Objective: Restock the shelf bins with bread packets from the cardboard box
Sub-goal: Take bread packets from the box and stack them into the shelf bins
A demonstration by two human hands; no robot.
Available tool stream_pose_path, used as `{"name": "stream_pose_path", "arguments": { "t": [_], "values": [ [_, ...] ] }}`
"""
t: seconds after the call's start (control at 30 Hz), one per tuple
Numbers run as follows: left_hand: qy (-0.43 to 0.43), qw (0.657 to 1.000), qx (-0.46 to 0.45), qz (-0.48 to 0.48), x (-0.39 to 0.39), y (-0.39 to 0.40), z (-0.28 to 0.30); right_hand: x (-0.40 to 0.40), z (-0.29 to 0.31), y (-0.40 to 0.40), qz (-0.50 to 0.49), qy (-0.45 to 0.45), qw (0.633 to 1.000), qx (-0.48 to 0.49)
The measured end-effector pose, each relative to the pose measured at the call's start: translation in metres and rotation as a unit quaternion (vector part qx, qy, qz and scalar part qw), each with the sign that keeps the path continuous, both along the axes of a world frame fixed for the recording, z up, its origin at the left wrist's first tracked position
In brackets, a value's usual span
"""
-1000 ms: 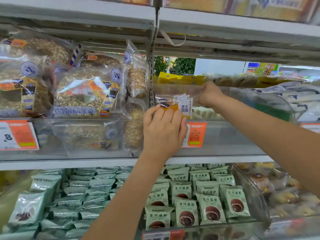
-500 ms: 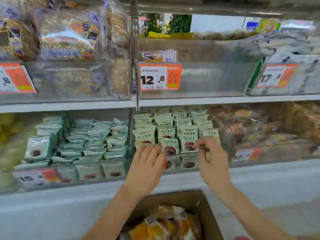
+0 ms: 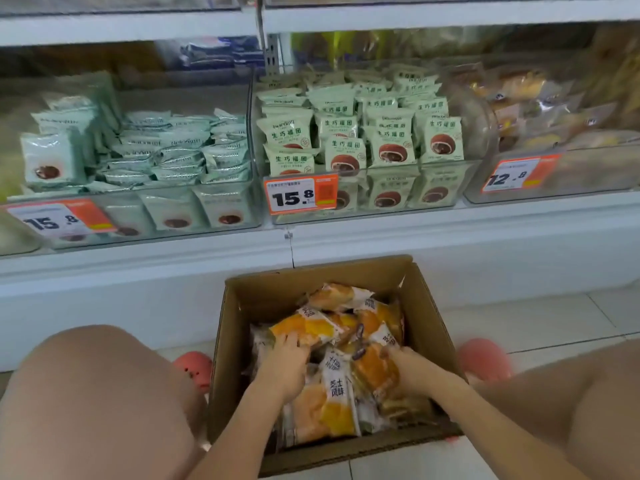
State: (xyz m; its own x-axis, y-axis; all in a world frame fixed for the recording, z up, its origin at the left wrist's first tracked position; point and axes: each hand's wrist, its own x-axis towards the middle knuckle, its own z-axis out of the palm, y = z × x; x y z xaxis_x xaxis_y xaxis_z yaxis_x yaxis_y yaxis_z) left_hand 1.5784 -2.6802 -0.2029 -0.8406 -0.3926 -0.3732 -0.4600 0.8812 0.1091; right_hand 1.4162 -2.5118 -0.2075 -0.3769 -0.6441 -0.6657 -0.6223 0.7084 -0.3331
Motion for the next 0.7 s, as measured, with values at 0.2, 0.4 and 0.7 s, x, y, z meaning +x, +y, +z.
{"name": "stream_pose_path", "arguments": {
  "t": [0.2,0.4,0.7],
  "values": [
    [-0.055,0.998,0.0,-0.04,0.006,0.007,-0.014,0.026,-0.011,0.001,0.028,0.093,0.994,-0.056],
    [-0.023,0.999,-0.007,-0.049,0.012,0.009,-0.017,0.042,-0.021,-0.009,0.007,0.067,0.989,-0.13],
    [-0.032,0.999,-0.002,0.018,0.014,0.008,-0.018,0.054,-0.014,-0.034,0.162,0.148,0.963,-0.157]
  ]
}}
